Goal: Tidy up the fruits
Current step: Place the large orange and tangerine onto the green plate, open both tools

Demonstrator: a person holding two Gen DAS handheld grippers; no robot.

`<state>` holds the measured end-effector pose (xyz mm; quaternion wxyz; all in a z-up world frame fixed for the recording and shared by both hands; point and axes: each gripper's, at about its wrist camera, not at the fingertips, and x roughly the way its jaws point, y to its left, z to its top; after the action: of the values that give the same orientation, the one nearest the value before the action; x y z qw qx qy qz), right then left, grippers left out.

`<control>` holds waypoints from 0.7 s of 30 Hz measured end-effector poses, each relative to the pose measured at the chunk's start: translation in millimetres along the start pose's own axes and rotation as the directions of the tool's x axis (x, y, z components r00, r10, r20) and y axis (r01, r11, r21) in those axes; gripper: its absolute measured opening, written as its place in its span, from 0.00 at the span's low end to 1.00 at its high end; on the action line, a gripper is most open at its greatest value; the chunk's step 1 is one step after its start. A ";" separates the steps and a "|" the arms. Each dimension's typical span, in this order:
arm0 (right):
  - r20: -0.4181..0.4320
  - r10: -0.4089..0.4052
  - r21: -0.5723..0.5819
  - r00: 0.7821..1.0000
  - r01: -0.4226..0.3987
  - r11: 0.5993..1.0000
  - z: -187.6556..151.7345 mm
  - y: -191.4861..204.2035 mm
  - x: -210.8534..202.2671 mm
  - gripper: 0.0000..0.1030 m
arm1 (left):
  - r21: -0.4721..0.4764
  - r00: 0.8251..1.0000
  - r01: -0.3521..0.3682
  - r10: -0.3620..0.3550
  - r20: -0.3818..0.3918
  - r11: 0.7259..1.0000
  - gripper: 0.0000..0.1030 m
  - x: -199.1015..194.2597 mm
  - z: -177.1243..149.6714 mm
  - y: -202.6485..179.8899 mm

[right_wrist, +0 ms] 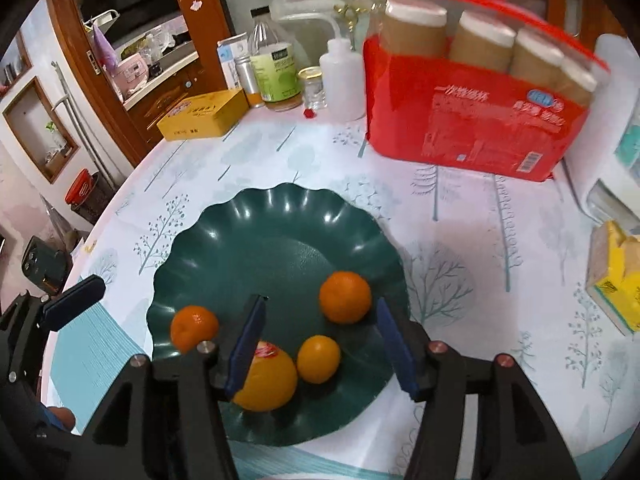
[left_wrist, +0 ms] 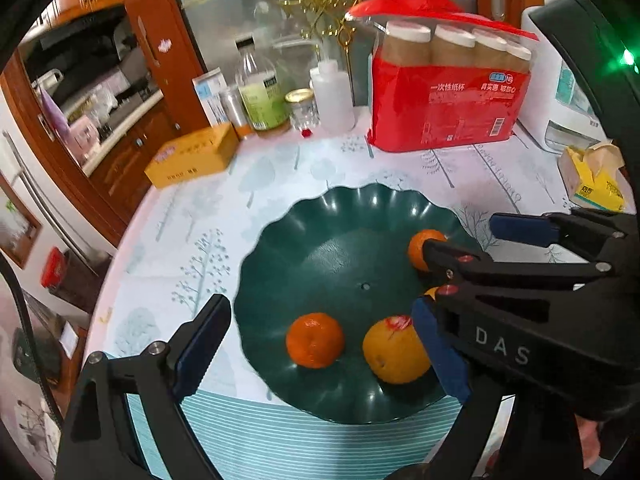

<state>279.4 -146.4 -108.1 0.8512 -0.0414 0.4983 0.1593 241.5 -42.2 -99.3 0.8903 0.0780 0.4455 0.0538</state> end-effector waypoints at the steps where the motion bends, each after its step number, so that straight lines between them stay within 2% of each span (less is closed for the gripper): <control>1: 0.006 -0.008 -0.003 1.000 0.008 1.000 0.7 0.2 -3.2 0.57 | 0.008 1.000 -0.005 0.005 0.005 1.000 0.89 -3.8 0.7 -0.4; 4: 0.037 -0.040 -0.003 0.999 0.040 0.999 2.6 0.8 -17.3 0.57 | 0.026 0.999 -0.010 0.009 0.045 1.000 0.92 -22.4 1.4 -0.7; 9: 0.080 -0.053 0.046 0.995 0.049 0.998 3.6 -2.6 -43.6 0.57 | 0.021 0.997 0.014 -0.015 0.071 1.000 0.93 -50.0 1.2 3.4; 16: 0.145 -0.098 0.104 0.985 0.084 0.991 -15.5 -12.4 -102.2 0.57 | 0.120 0.992 -0.022 0.006 0.126 0.993 0.93 -101.1 -6.9 2.0; 21: 0.186 -0.144 0.157 0.972 0.115 0.981 -38.3 -21.3 -146.5 0.57 | 0.134 0.990 0.030 -0.049 0.136 0.990 0.93 -142.3 -4.1 16.0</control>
<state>187.7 -209.1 -2.9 0.9056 0.0042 0.4184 0.0700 152.8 -49.7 13.0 0.9129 0.1312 0.3865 0.0010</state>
